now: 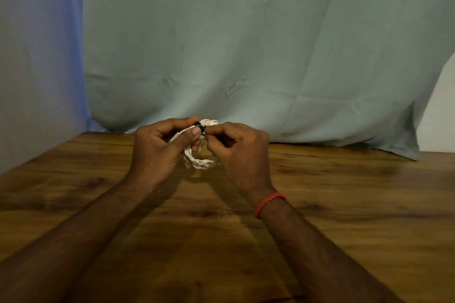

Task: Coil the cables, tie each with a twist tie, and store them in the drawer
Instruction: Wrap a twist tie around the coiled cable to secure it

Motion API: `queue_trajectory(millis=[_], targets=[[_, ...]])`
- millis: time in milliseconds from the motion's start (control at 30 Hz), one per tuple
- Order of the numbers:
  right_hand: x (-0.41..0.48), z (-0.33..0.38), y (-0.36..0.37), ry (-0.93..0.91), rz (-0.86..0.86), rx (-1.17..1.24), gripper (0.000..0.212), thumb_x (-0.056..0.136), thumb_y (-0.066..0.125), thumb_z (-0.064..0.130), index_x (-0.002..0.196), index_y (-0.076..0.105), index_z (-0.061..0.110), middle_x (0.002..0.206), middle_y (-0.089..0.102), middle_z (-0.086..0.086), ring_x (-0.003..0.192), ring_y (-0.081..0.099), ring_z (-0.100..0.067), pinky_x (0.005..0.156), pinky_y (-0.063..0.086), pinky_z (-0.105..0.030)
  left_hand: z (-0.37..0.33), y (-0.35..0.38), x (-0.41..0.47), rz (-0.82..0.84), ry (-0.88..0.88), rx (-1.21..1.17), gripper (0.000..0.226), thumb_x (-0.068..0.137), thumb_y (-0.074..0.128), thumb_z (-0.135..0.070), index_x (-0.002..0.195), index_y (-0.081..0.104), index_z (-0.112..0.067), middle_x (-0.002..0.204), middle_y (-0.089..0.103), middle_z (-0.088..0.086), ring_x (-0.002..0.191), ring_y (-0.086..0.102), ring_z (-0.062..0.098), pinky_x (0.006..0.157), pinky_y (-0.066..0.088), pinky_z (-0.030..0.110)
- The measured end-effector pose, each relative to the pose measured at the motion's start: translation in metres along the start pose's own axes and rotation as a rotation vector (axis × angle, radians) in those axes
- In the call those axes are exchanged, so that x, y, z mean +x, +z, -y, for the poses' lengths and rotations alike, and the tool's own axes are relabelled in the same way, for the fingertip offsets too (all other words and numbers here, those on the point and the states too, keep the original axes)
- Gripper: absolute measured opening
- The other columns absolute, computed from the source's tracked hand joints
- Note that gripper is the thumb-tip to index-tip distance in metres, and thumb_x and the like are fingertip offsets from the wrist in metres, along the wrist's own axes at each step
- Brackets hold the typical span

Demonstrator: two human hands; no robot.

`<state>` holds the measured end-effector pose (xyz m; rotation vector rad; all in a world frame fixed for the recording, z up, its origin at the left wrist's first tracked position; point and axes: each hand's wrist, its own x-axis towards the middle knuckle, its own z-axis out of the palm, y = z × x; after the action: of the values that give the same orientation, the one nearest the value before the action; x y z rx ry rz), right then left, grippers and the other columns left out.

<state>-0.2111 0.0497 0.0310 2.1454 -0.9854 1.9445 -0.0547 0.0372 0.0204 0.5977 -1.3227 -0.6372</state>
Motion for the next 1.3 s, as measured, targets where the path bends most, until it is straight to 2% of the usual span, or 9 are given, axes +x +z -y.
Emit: queue_trajectory(millis=[100, 200, 367, 533, 667, 800, 1033, 1167, 1300], targets=[[-0.001, 0.001, 0.001, -0.032, 0.022, -0.085, 0.012, 0.077, 0.074, 0.006, 0.085, 0.08, 0.013, 0.074, 0.074, 0.001, 0.065, 0.063, -0.006, 0.062, 0.05, -0.017, 0.0, 0.002, -0.002, 0.003, -0.006, -0.022, 0.026, 0.073, 0.079, -0.023, 0.099, 0.078, -0.023, 0.1, 0.077, 0.009, 0.091, 0.074, 0.028, 0.087, 0.057, 0.045], [-0.001, -0.001, 0.001, -0.062, 0.028, -0.151, 0.01, 0.078, 0.074, 0.008, 0.084, 0.079, 0.014, 0.072, 0.07, -0.001, 0.063, 0.06, -0.01, 0.059, 0.051, -0.027, -0.001, 0.002, -0.002, 0.034, 0.005, -0.003, 0.025, 0.076, 0.078, -0.02, 0.1, 0.078, -0.024, 0.099, 0.077, 0.008, 0.09, 0.074, 0.026, 0.087, 0.057, 0.044], [0.002, -0.003, -0.001, -0.218, 0.011, -0.189, 0.011, 0.081, 0.073, 0.006, 0.09, 0.078, 0.011, 0.082, 0.073, -0.004, 0.074, 0.066, -0.017, 0.067, 0.054, -0.033, -0.007, 0.001, 0.001, 0.072, 0.06, 0.064, 0.023, 0.081, 0.074, -0.012, 0.102, 0.075, -0.02, 0.092, 0.078, -0.002, 0.077, 0.073, 0.013, 0.072, 0.058, 0.025], [0.0, -0.007, 0.001, -0.252, 0.025, -0.239, 0.015, 0.084, 0.074, 0.007, 0.094, 0.078, 0.016, 0.084, 0.074, -0.001, 0.077, 0.067, -0.017, 0.068, 0.053, -0.036, -0.005, 0.001, 0.0, 0.063, 0.031, 0.058, 0.023, 0.082, 0.073, -0.013, 0.103, 0.075, -0.022, 0.09, 0.078, 0.001, 0.074, 0.071, 0.015, 0.076, 0.059, 0.032], [-0.001, -0.002, 0.001, -0.135, 0.009, -0.159, 0.011, 0.086, 0.073, 0.012, 0.094, 0.067, 0.017, 0.081, 0.072, 0.003, 0.074, 0.069, -0.015, 0.063, 0.056, -0.04, -0.006, 0.001, 0.001, 0.093, 0.038, 0.052, 0.023, 0.086, 0.071, -0.005, 0.106, 0.074, -0.015, 0.089, 0.078, -0.001, 0.068, 0.07, 0.01, 0.067, 0.055, 0.021], [0.0, 0.004, 0.001, -0.015, -0.014, -0.073, 0.033, 0.084, 0.077, 0.013, 0.096, 0.048, 0.021, 0.077, 0.072, 0.005, 0.071, 0.071, -0.011, 0.061, 0.058, -0.041, -0.005, 0.001, 0.002, 0.132, 0.079, 0.132, 0.023, 0.089, 0.068, -0.003, 0.11, 0.073, -0.01, 0.082, 0.076, -0.003, 0.067, 0.067, 0.008, 0.067, 0.053, 0.021], [0.0, 0.006, 0.002, 0.053, -0.032, -0.014, 0.037, 0.086, 0.074, 0.006, 0.092, 0.042, 0.025, 0.074, 0.067, 0.003, 0.07, 0.07, -0.013, 0.061, 0.057, -0.044, -0.002, 0.0, 0.002, 0.15, 0.094, 0.165, 0.024, 0.089, 0.069, -0.004, 0.112, 0.073, -0.008, 0.084, 0.076, 0.003, 0.07, 0.069, 0.013, 0.072, 0.054, 0.027], [-0.003, 0.009, 0.006, 0.066, -0.087, -0.115, 0.038, 0.086, 0.073, 0.01, 0.091, 0.041, 0.029, 0.072, 0.062, 0.008, 0.065, 0.064, -0.015, 0.056, 0.053, -0.044, -0.003, 0.001, 0.001, 0.136, 0.108, 0.175, 0.022, 0.089, 0.071, -0.006, 0.107, 0.074, -0.018, 0.094, 0.077, 0.001, 0.08, 0.072, 0.013, 0.077, 0.055, 0.027], [-0.002, 0.011, 0.008, 0.074, -0.121, -0.108, 0.033, 0.087, 0.074, 0.012, 0.091, 0.046, 0.03, 0.073, 0.065, 0.01, 0.068, 0.068, -0.012, 0.055, 0.055, -0.041, -0.006, 0.002, 0.0, 0.082, 0.113, 0.142, 0.021, 0.086, 0.074, -0.008, 0.103, 0.074, -0.021, 0.097, 0.077, -0.003, 0.085, 0.072, 0.013, 0.078, 0.056, 0.028]])
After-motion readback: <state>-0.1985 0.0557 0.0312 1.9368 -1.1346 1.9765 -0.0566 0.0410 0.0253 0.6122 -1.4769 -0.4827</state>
